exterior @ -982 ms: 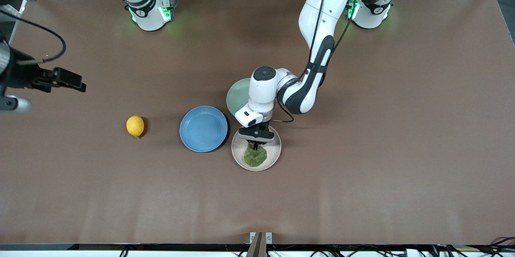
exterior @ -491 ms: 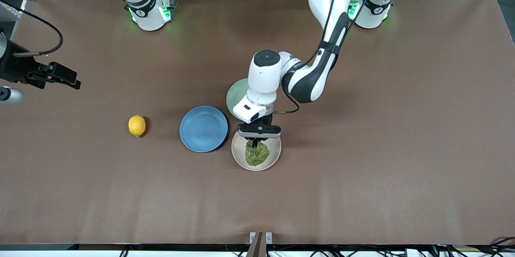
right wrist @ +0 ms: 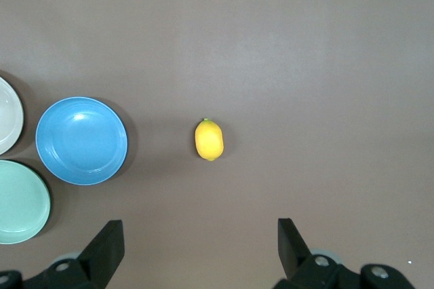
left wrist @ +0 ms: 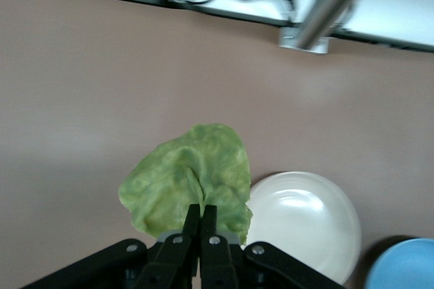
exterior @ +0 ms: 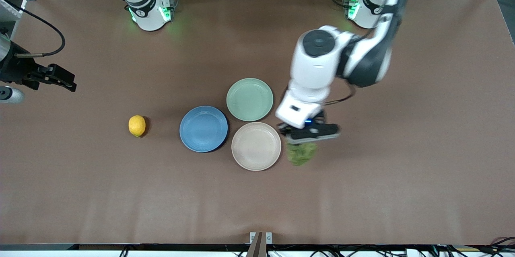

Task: Pick lemon and lettuce from blue and beige plates
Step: 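Lift the lettuce leaf off the beige plate with the left gripper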

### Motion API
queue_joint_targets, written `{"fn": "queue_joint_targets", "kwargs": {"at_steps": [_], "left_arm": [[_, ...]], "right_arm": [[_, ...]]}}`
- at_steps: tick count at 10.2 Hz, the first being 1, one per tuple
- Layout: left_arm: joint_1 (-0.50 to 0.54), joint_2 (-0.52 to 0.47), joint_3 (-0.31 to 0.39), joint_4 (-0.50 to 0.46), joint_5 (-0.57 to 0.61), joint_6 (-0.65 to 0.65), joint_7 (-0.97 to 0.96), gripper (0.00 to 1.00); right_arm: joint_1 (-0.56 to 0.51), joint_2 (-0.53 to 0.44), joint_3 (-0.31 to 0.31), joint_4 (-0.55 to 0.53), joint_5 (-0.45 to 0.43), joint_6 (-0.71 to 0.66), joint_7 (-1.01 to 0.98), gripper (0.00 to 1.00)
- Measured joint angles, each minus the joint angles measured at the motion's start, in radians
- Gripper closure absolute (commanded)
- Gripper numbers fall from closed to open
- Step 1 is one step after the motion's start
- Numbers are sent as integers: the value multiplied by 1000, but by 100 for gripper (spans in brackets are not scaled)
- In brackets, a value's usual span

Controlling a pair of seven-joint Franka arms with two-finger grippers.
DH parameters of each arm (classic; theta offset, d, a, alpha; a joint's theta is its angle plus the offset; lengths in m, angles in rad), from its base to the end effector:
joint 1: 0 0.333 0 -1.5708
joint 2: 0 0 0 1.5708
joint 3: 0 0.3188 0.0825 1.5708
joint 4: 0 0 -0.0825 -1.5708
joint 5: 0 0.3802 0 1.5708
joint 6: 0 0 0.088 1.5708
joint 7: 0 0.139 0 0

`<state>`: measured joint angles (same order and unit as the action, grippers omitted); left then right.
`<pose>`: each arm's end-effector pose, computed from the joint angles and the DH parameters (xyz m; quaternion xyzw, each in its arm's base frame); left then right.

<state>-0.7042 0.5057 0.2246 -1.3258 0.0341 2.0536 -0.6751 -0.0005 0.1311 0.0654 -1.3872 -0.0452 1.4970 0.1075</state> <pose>0.6341 -0.3628 0.4450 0.9883 0.0709 0.1348 0.0067 0.5831 0.0287 0.6000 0.9995 -0.0230 -0.0089 0.0191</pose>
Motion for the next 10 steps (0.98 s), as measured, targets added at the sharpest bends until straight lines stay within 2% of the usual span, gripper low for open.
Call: {"fn": "queue_joint_targets", "kwargs": {"at_steps": [2, 3, 5, 6, 7, 8, 9, 10], "left_arm": [[109, -50, 3, -15, -2, -212, 187, 100], [170, -50, 2, -33, -2, -276, 274, 100], [279, -20, -1, -124, -2, -276, 357, 100], [317, 16, -5, -178, -3, -213, 364, 100], [340, 56, -10, -231, -3, -125, 364, 88], [343, 94, -14, -267, -6, -59, 364, 46], [338, 116, -19, -276, -7, -36, 364, 0], [333, 118, -21, -272, -7, -33, 364, 0]], "right_arm": [[0, 0, 1, -1, 0, 4, 0, 0], [0, 0, 1, -2, 0, 4, 0, 0], [1, -2, 1, -3, 0, 6, 0, 0], [1, -3, 2, -3, 0, 11, 0, 0], [3, -3, 3, -4, 0, 17, 0, 0], [7, -4, 3, -5, 0, 17, 0, 0], [10, -5, 4, -5, 0, 17, 0, 0], [11, -6, 4, -5, 0, 17, 0, 0]]}}
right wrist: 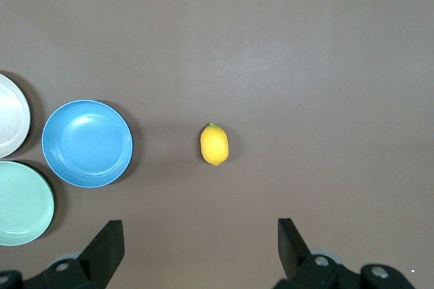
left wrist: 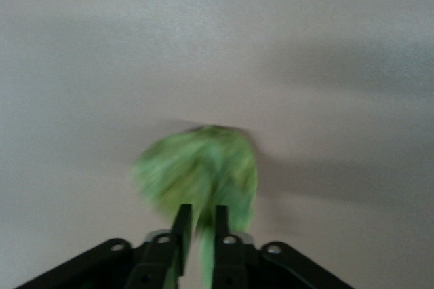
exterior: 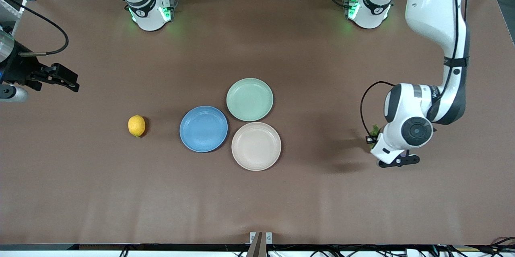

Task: Pick lemon and lettuce from blue and beige plates
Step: 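Lift the lettuce leaf off the beige plate with the left gripper, then release the lettuce onto the table and raise the left gripper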

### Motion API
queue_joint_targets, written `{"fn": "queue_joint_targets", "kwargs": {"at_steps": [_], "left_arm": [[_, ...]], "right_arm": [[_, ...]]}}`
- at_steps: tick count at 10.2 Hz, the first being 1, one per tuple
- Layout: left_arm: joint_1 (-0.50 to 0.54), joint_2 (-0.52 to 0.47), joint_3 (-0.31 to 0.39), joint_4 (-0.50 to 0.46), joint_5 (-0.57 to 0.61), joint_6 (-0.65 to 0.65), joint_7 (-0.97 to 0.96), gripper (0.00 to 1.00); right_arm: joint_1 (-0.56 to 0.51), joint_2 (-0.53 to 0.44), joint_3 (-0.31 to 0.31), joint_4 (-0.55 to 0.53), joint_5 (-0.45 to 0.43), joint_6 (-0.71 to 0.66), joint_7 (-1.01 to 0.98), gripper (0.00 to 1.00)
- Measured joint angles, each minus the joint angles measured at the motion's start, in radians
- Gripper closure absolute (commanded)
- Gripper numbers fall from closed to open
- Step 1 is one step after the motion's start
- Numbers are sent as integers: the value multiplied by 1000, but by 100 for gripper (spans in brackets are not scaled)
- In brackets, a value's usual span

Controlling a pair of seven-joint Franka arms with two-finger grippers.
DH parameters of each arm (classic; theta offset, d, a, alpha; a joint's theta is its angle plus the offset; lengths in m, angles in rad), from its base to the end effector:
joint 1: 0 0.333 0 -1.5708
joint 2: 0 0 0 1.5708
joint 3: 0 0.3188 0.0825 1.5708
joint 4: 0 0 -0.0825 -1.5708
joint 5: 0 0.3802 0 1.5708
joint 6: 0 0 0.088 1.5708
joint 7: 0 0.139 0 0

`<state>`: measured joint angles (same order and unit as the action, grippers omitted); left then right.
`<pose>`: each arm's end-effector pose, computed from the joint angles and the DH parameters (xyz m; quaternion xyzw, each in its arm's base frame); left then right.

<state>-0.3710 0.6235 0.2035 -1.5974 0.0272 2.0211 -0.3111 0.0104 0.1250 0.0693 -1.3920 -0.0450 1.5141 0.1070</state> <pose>0.6544 -0.1215 0.2331 -0.9917 -0.0512 0.0739 0.0924 0.5832 0.0374 0.6028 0.9997 -0.0152 0.0004 0.0182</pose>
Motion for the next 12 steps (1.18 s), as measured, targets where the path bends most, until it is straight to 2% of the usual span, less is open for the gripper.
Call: {"fn": "queue_joint_targets", "kwargs": {"at_steps": [3, 7, 10, 12], "left_arm": [[-28, -60, -2, 47, 0, -10, 0, 0], [-43, -273, 0, 178, 0, -284, -2, 0], [-33, -468, 4, 187, 0, -393, -2, 0], [6, -529, 8, 179, 0, -434, 3, 0]], "right_arm": [[1, -3, 0, 0, 4, 2, 0, 0], [0, -5, -4, -2, 18, 39, 0, 0], [-2, -4, -9, -7, 52, 39, 0, 0], [-3, -4, -11, -8, 53, 38, 0, 0]]}}
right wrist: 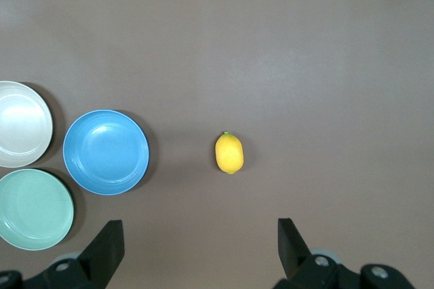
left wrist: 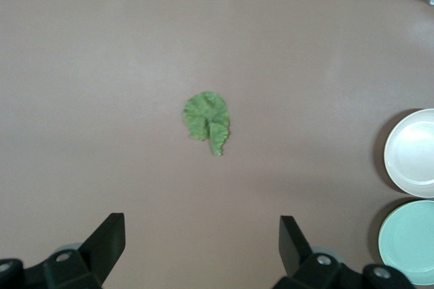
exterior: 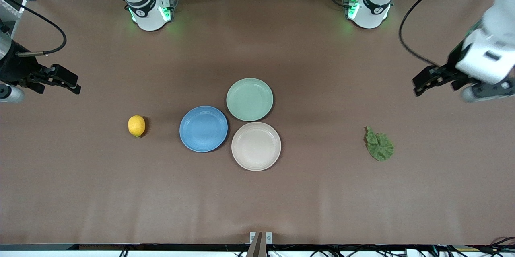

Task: Pick lemon and lettuce from blue and beige plates

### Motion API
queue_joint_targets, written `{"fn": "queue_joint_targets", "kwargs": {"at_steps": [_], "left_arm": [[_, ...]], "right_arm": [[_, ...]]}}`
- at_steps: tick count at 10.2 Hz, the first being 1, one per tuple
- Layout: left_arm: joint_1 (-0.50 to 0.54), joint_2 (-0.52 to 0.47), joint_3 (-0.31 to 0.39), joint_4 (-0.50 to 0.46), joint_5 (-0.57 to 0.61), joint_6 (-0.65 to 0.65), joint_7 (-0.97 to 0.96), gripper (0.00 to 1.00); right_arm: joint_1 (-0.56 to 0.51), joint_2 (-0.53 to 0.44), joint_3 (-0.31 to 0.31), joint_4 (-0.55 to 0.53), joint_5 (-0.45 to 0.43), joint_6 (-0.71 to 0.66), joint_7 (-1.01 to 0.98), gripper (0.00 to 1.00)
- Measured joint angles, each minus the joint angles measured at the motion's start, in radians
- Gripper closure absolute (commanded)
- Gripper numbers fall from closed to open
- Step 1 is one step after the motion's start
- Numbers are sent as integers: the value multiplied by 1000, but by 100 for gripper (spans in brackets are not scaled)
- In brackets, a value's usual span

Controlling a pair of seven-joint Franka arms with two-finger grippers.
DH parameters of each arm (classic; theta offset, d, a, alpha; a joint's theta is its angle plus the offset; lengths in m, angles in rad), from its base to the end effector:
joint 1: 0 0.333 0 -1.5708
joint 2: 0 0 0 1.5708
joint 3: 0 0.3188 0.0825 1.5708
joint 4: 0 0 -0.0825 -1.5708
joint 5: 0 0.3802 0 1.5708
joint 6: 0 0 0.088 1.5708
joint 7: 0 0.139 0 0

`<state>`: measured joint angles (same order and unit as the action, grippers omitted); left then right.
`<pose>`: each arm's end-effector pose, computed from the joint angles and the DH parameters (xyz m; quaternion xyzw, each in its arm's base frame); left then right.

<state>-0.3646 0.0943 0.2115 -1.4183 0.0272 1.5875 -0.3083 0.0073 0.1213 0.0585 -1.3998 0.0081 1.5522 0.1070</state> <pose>0.5773 -0.0915 0.6164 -0.9960 -0.0769 -0.0428 0.0140 0.5871 0.0377 0.6047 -0.9996 0.0207 -0.0149 0.0089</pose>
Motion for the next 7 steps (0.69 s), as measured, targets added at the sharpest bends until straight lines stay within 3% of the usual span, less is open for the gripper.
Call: {"fn": "queue_joint_targets", "kwargs": {"at_steps": [5, 7], "left_arm": [[79, -23, -4, -4, 0, -1, 60, 0], [167, -29, -84, -4, 0, -1, 67, 0]], "right_arm": [[-13, 1, -3, -8, 0, -78, 0, 0], [-14, 1, -3, -8, -3, -78, 0, 0]]}}
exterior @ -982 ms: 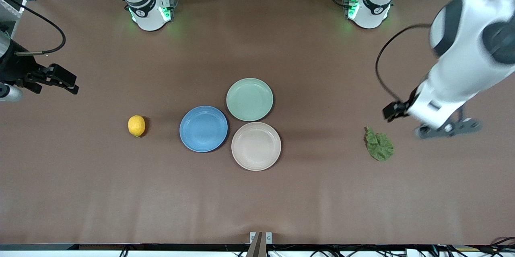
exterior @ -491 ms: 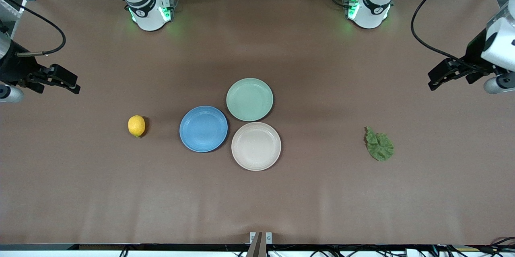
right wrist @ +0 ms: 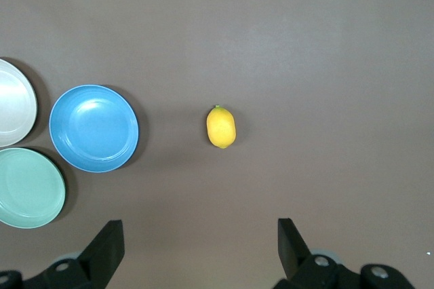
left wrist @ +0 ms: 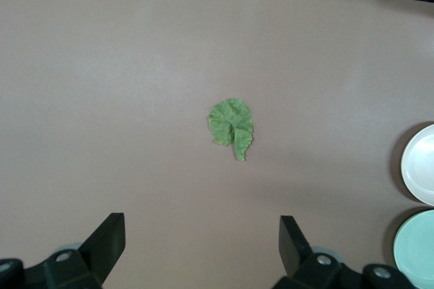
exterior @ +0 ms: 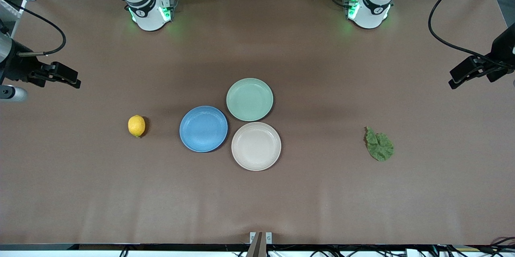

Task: Pick lemon and lettuce from blue and beige plates

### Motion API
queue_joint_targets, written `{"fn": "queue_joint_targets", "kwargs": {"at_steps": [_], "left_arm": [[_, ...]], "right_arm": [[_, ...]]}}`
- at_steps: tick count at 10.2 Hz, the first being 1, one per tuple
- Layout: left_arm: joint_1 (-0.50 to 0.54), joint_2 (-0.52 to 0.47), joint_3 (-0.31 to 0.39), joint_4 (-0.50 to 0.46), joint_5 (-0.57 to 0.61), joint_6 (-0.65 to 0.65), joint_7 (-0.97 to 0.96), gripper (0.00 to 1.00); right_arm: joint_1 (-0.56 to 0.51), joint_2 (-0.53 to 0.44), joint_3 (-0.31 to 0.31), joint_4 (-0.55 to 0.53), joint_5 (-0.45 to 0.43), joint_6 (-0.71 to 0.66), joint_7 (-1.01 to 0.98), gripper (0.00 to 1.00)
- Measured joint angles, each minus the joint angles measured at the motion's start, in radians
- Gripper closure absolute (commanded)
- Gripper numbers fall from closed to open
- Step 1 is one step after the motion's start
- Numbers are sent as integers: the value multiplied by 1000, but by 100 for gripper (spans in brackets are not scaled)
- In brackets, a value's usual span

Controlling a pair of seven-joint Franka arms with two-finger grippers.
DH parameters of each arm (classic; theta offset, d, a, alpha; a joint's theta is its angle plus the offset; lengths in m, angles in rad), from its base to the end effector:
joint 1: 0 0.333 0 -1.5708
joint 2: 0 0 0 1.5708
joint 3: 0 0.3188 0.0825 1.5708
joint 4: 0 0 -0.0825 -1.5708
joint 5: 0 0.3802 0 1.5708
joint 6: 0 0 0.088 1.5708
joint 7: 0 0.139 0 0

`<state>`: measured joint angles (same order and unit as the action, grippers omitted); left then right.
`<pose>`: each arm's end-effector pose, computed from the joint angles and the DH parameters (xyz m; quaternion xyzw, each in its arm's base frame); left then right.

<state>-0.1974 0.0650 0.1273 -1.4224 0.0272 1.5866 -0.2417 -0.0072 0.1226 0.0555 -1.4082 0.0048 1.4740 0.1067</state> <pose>0.5749 -0.0392 0.6304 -0.9949 -0.0857 -0.0520 0.0098 0.5768 0.0266 0.5933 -0.9992 0.0291 0.0287 0.0036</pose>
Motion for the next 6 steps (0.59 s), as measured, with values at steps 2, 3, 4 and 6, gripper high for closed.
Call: {"fn": "queue_joint_targets", "kwargs": {"at_steps": [2, 3, 4, 6], "left_arm": [[107, -1, -114, -2, 0, 0, 0, 0], [149, -1, -160, -4, 0, 0, 0, 0], [173, -1, -186, -6, 0, 0, 0, 0], [179, -1, -195, -8, 0, 0, 1, 0]], "right_arm": [[0, 0, 0, 0, -9, 0, 0, 0], [1, 0, 0, 0, -9, 0, 0, 0], [1, 0, 1, 0, -9, 0, 0, 0], [1, 0, 1, -2, -10, -1, 0, 0]]}}
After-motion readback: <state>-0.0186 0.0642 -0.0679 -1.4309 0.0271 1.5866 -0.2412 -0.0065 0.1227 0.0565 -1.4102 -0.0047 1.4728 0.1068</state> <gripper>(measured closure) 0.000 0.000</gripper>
